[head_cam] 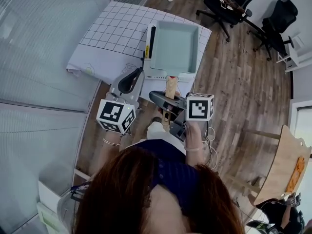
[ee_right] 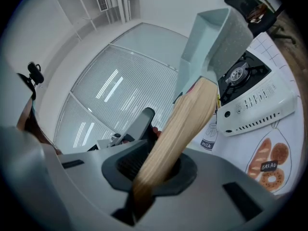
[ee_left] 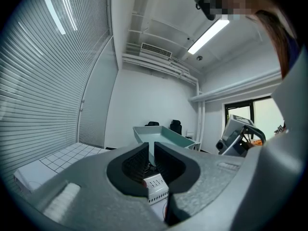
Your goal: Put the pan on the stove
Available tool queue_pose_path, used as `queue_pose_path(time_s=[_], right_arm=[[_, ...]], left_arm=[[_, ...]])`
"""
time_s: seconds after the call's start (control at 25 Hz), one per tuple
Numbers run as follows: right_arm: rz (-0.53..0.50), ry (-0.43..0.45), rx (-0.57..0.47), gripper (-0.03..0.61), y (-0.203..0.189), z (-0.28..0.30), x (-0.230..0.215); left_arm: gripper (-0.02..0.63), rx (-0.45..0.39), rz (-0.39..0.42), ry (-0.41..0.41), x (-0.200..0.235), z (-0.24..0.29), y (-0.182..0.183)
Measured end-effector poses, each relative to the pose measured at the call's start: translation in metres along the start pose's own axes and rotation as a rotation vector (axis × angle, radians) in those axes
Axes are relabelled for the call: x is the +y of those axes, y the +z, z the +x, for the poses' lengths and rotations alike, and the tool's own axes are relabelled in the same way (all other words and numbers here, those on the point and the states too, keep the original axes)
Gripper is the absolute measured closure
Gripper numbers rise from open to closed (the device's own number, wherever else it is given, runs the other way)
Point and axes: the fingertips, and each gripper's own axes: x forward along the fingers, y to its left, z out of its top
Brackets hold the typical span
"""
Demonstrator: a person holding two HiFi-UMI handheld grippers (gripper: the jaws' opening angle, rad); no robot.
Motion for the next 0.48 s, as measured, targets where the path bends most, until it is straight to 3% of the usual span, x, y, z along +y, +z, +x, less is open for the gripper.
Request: queue_pose_path(time_s=[0.48], right_arm=[[0.027,0.006,0.031,0.525,0.027,0.001,-0.031]], left_arm=[[0.572,0.020,-0.010,0.015,0.008,0.039,-0.004]])
